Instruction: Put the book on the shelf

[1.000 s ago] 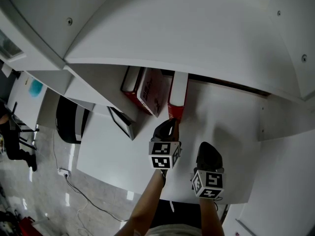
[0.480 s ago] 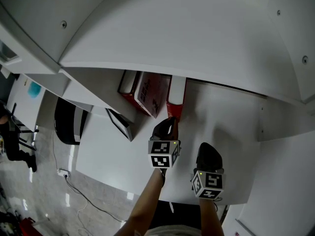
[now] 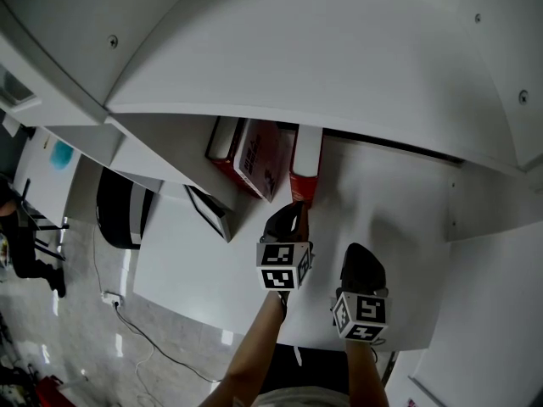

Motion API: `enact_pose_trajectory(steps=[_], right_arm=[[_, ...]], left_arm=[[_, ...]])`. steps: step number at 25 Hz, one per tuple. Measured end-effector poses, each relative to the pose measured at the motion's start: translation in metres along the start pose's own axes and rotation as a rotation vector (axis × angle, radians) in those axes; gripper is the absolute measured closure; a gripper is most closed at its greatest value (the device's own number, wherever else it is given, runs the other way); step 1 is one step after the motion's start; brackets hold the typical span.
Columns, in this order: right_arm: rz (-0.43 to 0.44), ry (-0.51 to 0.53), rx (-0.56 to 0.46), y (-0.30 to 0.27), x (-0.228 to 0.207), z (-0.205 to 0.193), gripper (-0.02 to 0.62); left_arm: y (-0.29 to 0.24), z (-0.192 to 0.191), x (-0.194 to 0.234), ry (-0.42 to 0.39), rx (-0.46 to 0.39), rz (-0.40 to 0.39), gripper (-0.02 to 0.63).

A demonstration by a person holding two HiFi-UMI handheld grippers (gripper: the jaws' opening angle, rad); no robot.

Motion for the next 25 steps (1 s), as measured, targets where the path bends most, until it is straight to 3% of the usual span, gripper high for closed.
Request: enact_pose_trajectory(steps=[9,25], right_arm=[[0.017,0.010,-0.035,0.009,0.015,0.005,0.578],[0.015,0.026,-0.108,0.042,0.046,0.012,0.578]], left_arm=[[0.033,0.002,-0.001,-0.012,-0.033,0.037,0.589],[0.108,0.004,-0.021,-0.040,-0.115,0.020,0.590]])
Point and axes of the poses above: the fingertips, and each gripper's own axes: y backward along the fingers, x to its left, z out of its top, the point moved 9 cm from there along y, backward along the fingers, and after that the axes turned 7 degrees about x, right-handed, at the moved point
